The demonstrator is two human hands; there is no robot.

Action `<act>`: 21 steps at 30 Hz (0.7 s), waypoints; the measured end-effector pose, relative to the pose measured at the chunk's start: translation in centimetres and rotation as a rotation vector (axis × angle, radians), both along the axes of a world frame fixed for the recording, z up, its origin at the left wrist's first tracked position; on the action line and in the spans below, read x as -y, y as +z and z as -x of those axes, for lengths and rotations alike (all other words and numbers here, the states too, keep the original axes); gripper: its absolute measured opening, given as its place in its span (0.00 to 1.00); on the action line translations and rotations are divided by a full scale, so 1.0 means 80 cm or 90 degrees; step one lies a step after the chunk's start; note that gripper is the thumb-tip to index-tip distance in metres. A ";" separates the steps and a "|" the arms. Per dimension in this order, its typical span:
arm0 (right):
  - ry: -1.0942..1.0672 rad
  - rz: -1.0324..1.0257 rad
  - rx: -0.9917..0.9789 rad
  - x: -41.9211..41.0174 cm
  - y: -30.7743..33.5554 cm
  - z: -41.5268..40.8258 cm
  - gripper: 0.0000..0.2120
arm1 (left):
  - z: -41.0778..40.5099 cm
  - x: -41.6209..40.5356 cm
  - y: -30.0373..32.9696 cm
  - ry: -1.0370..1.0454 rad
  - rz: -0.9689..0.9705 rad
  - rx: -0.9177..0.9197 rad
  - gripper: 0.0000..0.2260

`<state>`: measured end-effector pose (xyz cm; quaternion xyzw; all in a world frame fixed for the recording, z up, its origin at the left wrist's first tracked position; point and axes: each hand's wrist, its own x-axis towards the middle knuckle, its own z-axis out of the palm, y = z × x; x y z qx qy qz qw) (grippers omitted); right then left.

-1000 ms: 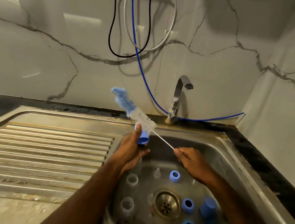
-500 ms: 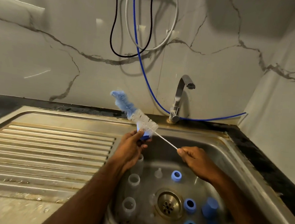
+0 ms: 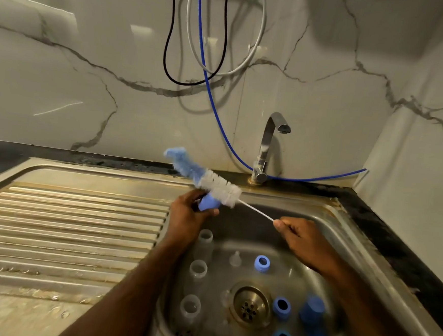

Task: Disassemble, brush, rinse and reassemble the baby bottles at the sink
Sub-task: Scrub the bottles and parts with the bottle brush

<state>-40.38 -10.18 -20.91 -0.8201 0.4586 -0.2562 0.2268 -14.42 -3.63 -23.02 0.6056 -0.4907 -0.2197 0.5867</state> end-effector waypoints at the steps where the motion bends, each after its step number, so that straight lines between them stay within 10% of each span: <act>1: 0.004 0.011 0.006 -0.003 0.000 -0.008 0.19 | 0.002 0.001 -0.002 0.004 0.001 0.038 0.23; 21: 0.027 0.024 0.003 0.002 -0.003 -0.004 0.20 | -0.002 0.004 -0.001 -0.003 0.008 0.076 0.24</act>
